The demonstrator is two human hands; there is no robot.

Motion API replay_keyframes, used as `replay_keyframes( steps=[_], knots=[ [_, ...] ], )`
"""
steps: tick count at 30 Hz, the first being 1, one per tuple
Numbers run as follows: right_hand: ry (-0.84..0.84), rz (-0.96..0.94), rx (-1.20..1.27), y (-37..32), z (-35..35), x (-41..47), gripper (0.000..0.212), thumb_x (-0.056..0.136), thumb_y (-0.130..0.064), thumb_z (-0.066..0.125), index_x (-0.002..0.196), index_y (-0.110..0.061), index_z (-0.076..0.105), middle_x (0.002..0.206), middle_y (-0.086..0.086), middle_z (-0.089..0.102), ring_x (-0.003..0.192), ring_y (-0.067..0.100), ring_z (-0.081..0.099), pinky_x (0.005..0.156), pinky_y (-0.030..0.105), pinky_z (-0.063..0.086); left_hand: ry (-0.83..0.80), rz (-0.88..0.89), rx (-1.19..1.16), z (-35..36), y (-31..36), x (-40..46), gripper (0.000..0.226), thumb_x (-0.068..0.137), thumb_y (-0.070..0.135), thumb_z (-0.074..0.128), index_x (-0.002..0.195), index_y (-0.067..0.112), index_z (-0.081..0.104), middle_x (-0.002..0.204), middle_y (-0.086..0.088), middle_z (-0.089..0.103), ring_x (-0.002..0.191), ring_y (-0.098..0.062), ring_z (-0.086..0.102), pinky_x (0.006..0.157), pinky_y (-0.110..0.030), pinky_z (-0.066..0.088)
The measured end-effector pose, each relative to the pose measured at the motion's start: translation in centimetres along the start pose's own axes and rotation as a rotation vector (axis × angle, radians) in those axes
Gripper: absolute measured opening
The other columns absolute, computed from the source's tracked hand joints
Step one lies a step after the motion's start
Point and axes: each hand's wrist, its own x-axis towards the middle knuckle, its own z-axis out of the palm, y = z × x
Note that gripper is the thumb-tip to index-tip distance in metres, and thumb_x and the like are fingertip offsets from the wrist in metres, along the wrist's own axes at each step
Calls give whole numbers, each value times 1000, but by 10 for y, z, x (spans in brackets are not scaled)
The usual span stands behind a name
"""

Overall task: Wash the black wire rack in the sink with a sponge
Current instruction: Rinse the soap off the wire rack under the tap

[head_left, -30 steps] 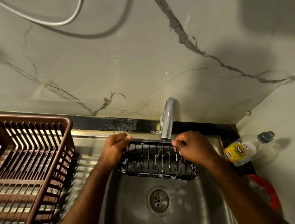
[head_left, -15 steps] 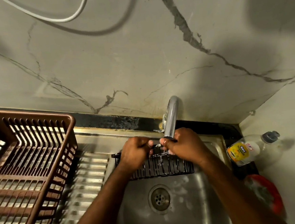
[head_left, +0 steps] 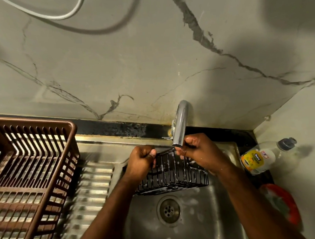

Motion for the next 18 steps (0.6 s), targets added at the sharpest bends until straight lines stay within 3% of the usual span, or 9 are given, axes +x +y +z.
replay_keyframes(
  steps=[4, 7, 10, 13, 18],
  knots=[
    [6, 25, -190, -11, 11, 2, 17, 89, -36, 73, 82, -20, 76, 76, -1, 76, 72, 9, 72, 71, 28, 57, -73, 76, -15, 11, 6, 0, 37, 103, 26, 52, 73, 10, 67, 65, -8, 65, 58, -23, 60, 59, -39, 49],
    [-20, 51, -290, -13, 19, 3, 34, 87, -51, 70, 75, -20, 75, 68, -1, 74, 62, 8, 70, 66, 31, 59, -137, 108, -135, 22, 18, 3, 32, 98, 26, 52, 73, 13, 68, 67, -9, 65, 63, -24, 59, 62, -37, 47],
    [-63, 72, -171, -15, 15, 2, 20, 91, -34, 71, 83, -17, 78, 69, 0, 75, 54, 10, 67, 67, 36, 59, -104, 107, -273, 25, 23, 4, 36, 99, 19, 48, 71, 13, 69, 65, -7, 65, 62, -17, 60, 62, -28, 47],
    [-78, 76, -106, -14, 6, -3, 14, 93, -22, 70, 88, -10, 76, 71, 2, 76, 53, 15, 65, 64, 35, 58, -74, 80, -302, 27, 22, 7, 53, 105, 10, 45, 60, 23, 71, 55, 7, 62, 51, -2, 55, 54, -16, 43],
    [-103, 143, 15, -6, -13, -4, 11, 94, -12, 67, 88, -6, 73, 74, 13, 76, 54, 16, 62, 57, 27, 52, 31, 27, -378, 14, 14, 12, 40, 105, 17, 44, 67, 8, 52, 52, 7, 50, 45, -4, 42, 47, -16, 38]
  ],
)
